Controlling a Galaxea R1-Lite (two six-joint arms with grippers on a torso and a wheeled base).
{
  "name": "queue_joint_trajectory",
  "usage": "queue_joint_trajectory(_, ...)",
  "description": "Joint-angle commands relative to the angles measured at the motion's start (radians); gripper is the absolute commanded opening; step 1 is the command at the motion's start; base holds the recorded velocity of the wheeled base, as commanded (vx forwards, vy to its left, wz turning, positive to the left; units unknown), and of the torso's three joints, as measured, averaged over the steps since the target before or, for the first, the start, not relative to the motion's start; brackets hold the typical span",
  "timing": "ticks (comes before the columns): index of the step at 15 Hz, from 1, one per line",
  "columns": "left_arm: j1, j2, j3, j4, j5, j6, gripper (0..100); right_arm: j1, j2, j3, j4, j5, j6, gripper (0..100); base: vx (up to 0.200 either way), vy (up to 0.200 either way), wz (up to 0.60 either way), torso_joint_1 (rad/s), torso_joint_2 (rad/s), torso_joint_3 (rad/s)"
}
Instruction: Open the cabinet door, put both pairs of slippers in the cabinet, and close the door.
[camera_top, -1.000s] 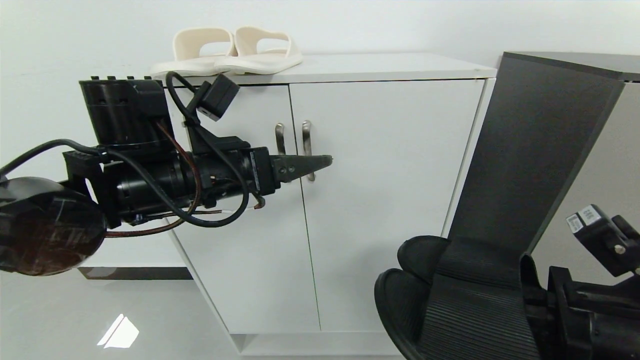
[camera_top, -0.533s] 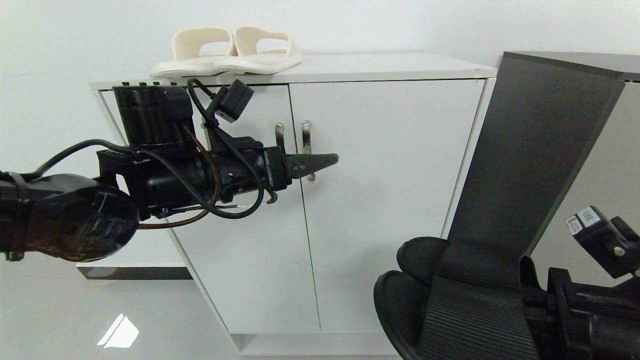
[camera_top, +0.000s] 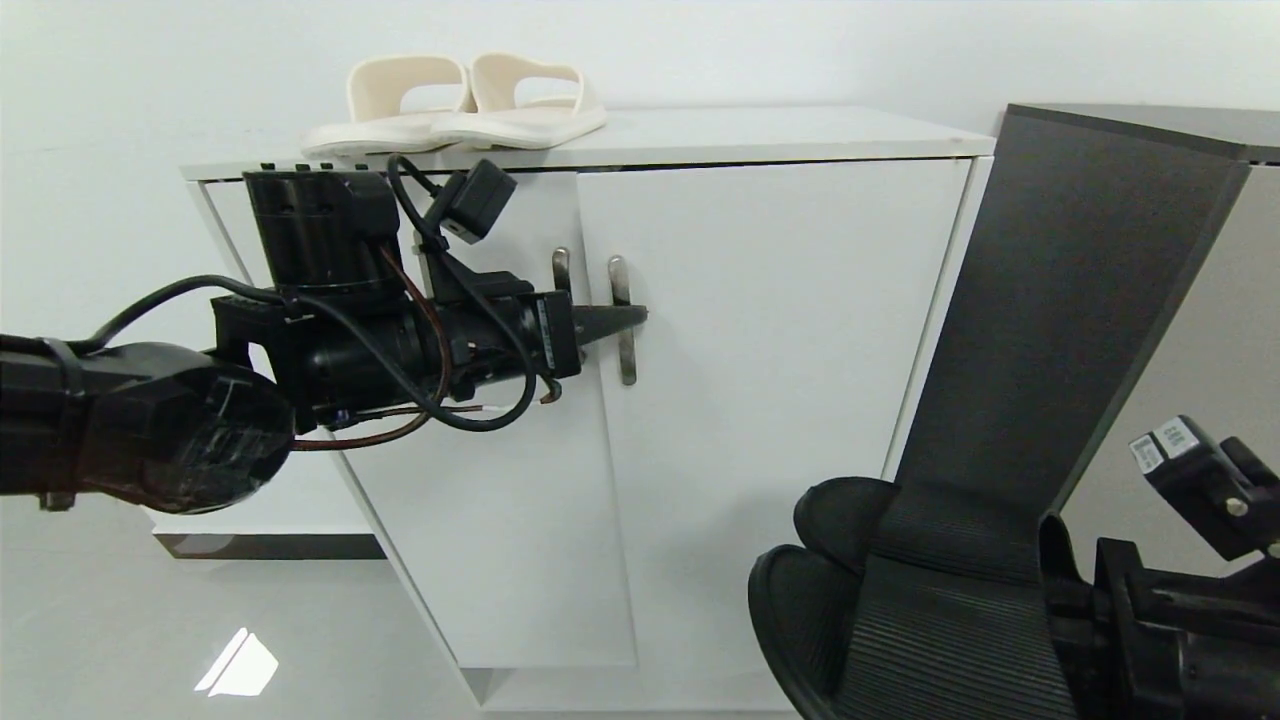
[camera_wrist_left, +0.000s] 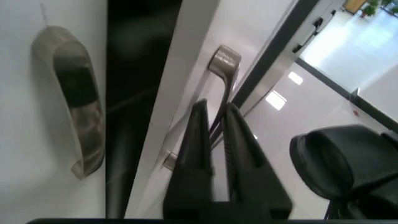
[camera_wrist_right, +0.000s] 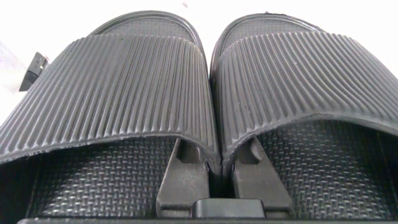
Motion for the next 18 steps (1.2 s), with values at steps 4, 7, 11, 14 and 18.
queue_joint_trajectory(4, -0.025, -0.099, 0.084, -0.006, 0.0, -0.003, 0, 0.002, -0.03, 0.023, -0.002, 0.087, -0.007, 0, 0.0, 0.0, 0.0, 0.0, 0.0, 0.0)
queue_joint_trajectory(7, -0.048, -0.173, 0.16, -0.007, 0.0, -0.003, 0, 0.002, -0.05, 0.037, -0.002, 0.118, -0.022, 0, 0.0, 0.0, 0.0, 0.0, 0.0, 0.0)
queue_joint_trajectory(11, -0.063, -0.38, 0.315, -0.018, 0.001, -0.022, 0, 0.002, -0.053, 0.048, -0.001, 0.129, -0.046, 0, 0.0, 0.0, 0.0, 0.0, 0.0, 0.0)
queue_joint_trajectory(14, -0.054, -0.475, 0.349, -0.016, 0.001, -0.039, 0, 0.002, -0.053, 0.055, -0.001, 0.129, -0.048, 0, 0.0, 0.0, 0.0, 0.0, 0.0, 0.0)
queue_joint_trajectory(18, 0.047, -0.368, 0.254, -0.018, 0.001, -0.08, 0, 0.002, -0.053, 0.061, -0.001, 0.132, -0.076, 0, 0.0, 0.0, 0.0, 0.0, 0.0, 0.0)
